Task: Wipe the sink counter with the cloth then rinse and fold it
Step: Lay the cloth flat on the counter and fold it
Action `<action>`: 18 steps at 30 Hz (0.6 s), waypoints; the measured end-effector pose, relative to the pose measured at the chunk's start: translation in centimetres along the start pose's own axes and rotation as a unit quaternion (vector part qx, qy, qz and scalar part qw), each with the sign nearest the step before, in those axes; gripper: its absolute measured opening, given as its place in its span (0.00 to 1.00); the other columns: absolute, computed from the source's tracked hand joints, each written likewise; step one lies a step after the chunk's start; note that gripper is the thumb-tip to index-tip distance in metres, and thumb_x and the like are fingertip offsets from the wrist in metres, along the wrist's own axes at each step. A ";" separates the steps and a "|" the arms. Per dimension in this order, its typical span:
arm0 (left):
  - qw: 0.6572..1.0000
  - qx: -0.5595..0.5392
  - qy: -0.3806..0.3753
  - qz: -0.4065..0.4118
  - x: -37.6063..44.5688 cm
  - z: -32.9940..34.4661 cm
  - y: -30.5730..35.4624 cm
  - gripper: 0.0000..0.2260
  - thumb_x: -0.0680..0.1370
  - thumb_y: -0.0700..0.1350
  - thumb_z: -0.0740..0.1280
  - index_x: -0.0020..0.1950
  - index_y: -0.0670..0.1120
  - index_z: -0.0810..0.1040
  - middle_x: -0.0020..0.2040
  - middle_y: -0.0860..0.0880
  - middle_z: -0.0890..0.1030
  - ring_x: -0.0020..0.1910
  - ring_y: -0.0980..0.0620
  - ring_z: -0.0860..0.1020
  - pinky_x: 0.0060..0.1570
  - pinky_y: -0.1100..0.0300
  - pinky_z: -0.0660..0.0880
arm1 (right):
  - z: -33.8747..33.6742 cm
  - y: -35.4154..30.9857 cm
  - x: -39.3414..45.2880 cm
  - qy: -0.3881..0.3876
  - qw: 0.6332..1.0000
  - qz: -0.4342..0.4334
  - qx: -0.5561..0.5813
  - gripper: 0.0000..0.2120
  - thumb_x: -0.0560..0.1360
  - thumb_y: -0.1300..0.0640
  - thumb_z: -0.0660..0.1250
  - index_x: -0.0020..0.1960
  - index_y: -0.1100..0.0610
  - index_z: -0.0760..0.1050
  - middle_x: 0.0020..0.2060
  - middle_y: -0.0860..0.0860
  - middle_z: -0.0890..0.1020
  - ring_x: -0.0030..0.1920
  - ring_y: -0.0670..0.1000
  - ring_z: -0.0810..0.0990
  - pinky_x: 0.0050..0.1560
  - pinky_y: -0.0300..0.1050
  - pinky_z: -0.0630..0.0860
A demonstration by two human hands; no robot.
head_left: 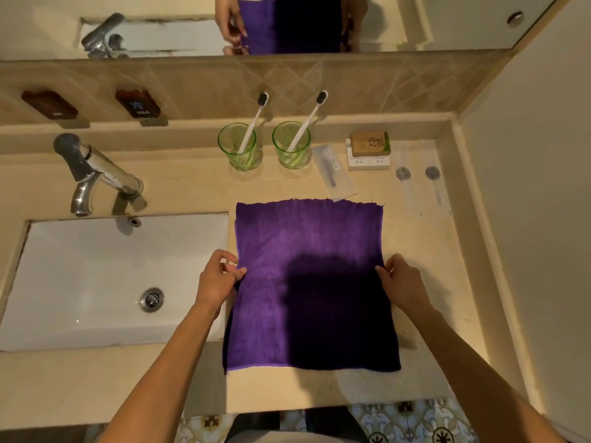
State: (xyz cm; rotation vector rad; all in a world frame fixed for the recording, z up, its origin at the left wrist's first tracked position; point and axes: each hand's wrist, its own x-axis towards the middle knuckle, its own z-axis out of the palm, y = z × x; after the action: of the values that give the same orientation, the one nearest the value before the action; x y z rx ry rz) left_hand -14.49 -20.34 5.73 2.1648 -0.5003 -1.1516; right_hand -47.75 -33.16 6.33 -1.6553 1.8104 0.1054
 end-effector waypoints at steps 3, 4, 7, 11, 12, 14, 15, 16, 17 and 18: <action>0.998 0.047 0.017 0.037 0.3 -0.4 -0.6 0.07 0.76 0.33 0.71 0.45 0.45 0.80 0.46 0.47 0.80 0.42 0.48 0.77 0.42 0.59 0.74 | -0.2 0.3 -0.5 0.011 0.996 -0.030 -0.087 0.09 0.85 0.51 0.57 0.50 0.54 0.63 0.35 0.47 0.73 0.33 0.46 0.72 0.31 0.41 0.65; 0.995 0.083 0.031 0.053 0.5 -0.5 -0.7 0.08 0.76 0.33 0.71 0.41 0.45 0.81 0.44 0.47 0.81 0.40 0.48 0.77 0.41 0.60 0.73 | -0.3 0.5 -0.5 0.014 0.994 -0.034 -0.103 0.09 0.85 0.50 0.56 0.50 0.54 0.63 0.35 0.46 0.71 0.33 0.45 0.71 0.30 0.41 0.64; 0.980 0.180 0.042 0.079 1.2 -1.0 -1.1 0.10 0.76 0.36 0.73 0.37 0.46 0.78 0.40 0.47 0.81 0.37 0.50 0.77 0.42 0.58 0.72 | -0.7 1.0 -0.1 0.011 0.984 -0.028 -0.175 0.09 0.85 0.47 0.56 0.52 0.53 0.64 0.38 0.48 0.74 0.34 0.46 0.72 0.36 0.44 0.71; 0.977 0.209 -0.051 -0.005 3.1 -2.0 0.1 0.11 0.73 0.39 0.77 0.41 0.45 0.75 0.43 0.45 0.81 0.44 0.45 0.79 0.46 0.53 0.74 | -2.0 1.1 2.2 -0.071 0.976 0.011 -0.204 0.15 0.81 0.41 0.63 0.51 0.53 0.71 0.46 0.52 0.79 0.46 0.53 0.79 0.50 0.51 0.78; 0.979 0.192 -0.064 -0.027 3.8 -2.3 0.7 0.11 0.72 0.38 0.77 0.44 0.44 0.75 0.44 0.44 0.81 0.46 0.44 0.79 0.48 0.54 0.74 | -2.6 0.8 3.2 -0.098 0.978 0.020 -0.183 0.16 0.78 0.40 0.66 0.50 0.53 0.72 0.47 0.52 0.79 0.48 0.54 0.79 0.52 0.52 0.78; 0.986 0.159 -0.050 -0.014 5.2 -2.7 2.2 0.11 0.73 0.38 0.77 0.47 0.44 0.75 0.44 0.44 0.80 0.46 0.45 0.78 0.49 0.55 0.74 | -3.8 -0.3 5.3 -0.117 0.987 0.025 -0.107 0.18 0.75 0.41 0.72 0.48 0.56 0.74 0.47 0.54 0.81 0.49 0.56 0.80 0.52 0.50 0.78; 0.987 0.157 -0.032 0.020 6.0 -2.7 3.0 0.10 0.74 0.40 0.76 0.49 0.44 0.76 0.43 0.46 0.80 0.44 0.46 0.77 0.48 0.56 0.73 | -4.2 -1.0 6.3 -0.102 0.993 0.016 -0.062 0.17 0.75 0.44 0.73 0.48 0.57 0.75 0.46 0.55 0.81 0.49 0.57 0.80 0.49 0.49 0.76; 0.984 0.166 -0.017 0.060 6.8 -2.6 4.1 0.10 0.75 0.42 0.75 0.51 0.45 0.77 0.42 0.47 0.79 0.43 0.47 0.77 0.47 0.57 0.72 | -4.5 -1.8 7.2 -0.079 0.997 0.003 -0.020 0.17 0.75 0.46 0.73 0.49 0.58 0.75 0.46 0.55 0.81 0.49 0.57 0.81 0.47 0.47 0.75; 0.978 0.181 -0.004 0.102 7.7 -2.4 5.0 0.10 0.76 0.44 0.75 0.54 0.45 0.77 0.42 0.47 0.79 0.42 0.47 0.77 0.46 0.57 0.70 | -4.6 -2.7 8.0 -0.056 0.998 -0.008 0.017 0.16 0.76 0.47 0.73 0.51 0.59 0.75 0.45 0.55 0.81 0.47 0.56 0.80 0.45 0.47 0.74; 0.970 0.196 0.004 0.142 8.6 -2.1 5.8 0.12 0.76 0.45 0.74 0.57 0.44 0.78 0.44 0.46 0.79 0.43 0.47 0.77 0.46 0.58 0.69 | -4.7 -3.6 8.7 -0.035 0.998 -0.016 0.045 0.15 0.76 0.48 0.73 0.53 0.58 0.74 0.45 0.55 0.80 0.45 0.55 0.80 0.44 0.47 0.74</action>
State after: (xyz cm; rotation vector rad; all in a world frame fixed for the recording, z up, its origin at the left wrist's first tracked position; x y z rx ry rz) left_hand -8.28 -28.90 5.41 2.3202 -1.0738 -0.9442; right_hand -46.10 -43.56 6.76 -1.5983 1.7105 0.0670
